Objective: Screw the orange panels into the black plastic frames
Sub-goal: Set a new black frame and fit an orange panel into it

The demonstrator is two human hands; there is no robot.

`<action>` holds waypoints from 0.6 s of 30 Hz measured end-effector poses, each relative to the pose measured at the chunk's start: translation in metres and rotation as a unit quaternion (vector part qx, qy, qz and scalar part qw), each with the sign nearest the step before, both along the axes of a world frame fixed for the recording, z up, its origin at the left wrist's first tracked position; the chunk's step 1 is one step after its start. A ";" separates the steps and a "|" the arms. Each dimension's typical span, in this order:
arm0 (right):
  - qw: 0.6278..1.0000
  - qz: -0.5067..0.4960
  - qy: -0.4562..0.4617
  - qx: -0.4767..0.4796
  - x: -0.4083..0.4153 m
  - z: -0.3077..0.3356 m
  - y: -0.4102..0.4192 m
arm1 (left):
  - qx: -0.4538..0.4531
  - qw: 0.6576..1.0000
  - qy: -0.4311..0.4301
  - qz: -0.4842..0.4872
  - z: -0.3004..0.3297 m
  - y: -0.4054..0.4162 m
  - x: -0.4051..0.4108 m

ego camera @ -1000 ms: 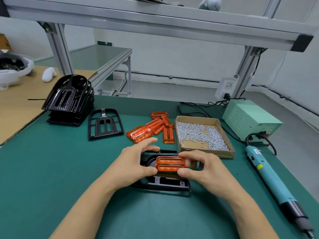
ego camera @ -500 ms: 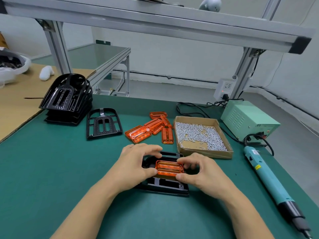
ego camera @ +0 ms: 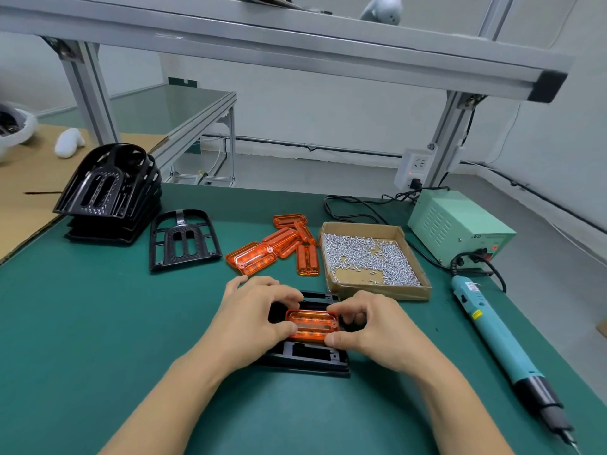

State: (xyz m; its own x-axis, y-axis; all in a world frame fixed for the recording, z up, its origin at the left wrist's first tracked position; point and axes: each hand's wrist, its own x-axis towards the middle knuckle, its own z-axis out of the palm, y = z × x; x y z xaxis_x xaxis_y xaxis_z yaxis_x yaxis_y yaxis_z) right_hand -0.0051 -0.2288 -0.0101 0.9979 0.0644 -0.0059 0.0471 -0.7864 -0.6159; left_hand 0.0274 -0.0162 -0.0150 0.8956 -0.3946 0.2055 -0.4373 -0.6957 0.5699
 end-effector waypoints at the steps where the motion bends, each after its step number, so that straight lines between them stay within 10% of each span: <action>1: 1.000 -0.002 0.002 0.000 0.000 -0.001 0.000 | -0.003 1.000 0.002 0.005 -0.001 0.000 -0.001; 18: 0.999 0.031 0.010 0.021 0.000 0.002 -0.007 | 0.016 0.998 -0.055 -0.039 -0.010 0.001 0.004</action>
